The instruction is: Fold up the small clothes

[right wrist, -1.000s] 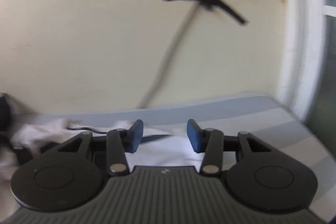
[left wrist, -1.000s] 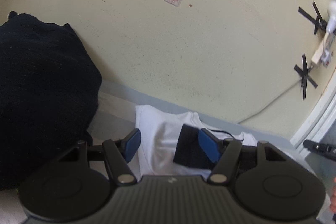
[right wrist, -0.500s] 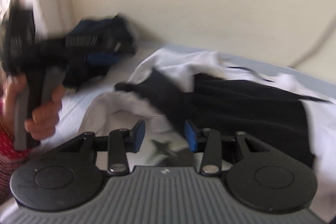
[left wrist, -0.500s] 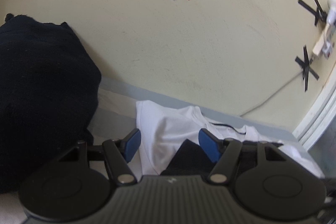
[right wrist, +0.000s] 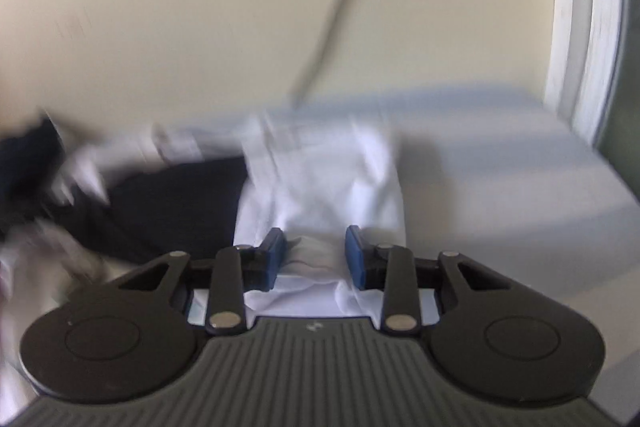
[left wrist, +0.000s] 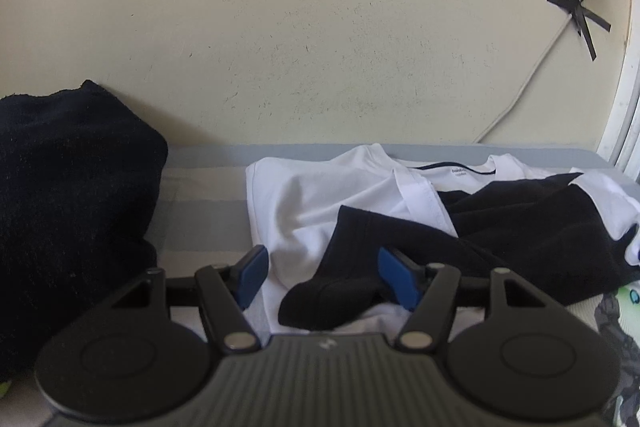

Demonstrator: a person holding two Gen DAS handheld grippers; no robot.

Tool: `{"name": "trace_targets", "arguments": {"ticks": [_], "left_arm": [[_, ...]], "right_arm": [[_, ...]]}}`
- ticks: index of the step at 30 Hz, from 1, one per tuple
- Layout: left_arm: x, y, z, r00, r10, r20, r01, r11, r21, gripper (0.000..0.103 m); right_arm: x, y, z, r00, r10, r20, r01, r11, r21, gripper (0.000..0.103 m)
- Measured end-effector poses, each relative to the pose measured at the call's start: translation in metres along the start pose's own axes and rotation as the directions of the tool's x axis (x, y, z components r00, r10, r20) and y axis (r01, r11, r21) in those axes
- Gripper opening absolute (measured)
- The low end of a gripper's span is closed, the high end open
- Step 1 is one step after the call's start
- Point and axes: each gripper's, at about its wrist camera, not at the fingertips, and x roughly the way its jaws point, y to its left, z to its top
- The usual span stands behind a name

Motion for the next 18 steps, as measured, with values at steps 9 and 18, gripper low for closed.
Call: {"name": "trace_targets", "arguments": {"ticks": [9, 18], "left_arm": [[0.012, 0.009, 0.001, 0.997, -0.013, -0.072, 0.010, 0.999, -0.051, 0.074], [0.013, 0.008, -0.001, 0.997, -0.003, -0.074, -0.001, 0.999, -0.051, 0.077]], "right_arm": [[-0.014, 0.019, -0.037, 0.979, -0.130, 0.155, 0.157, 0.971, -0.178, 0.041], [-0.023, 0.016, -0.044, 0.977, -0.119, 0.178, 0.149, 0.975, -0.163, 0.045]]}}
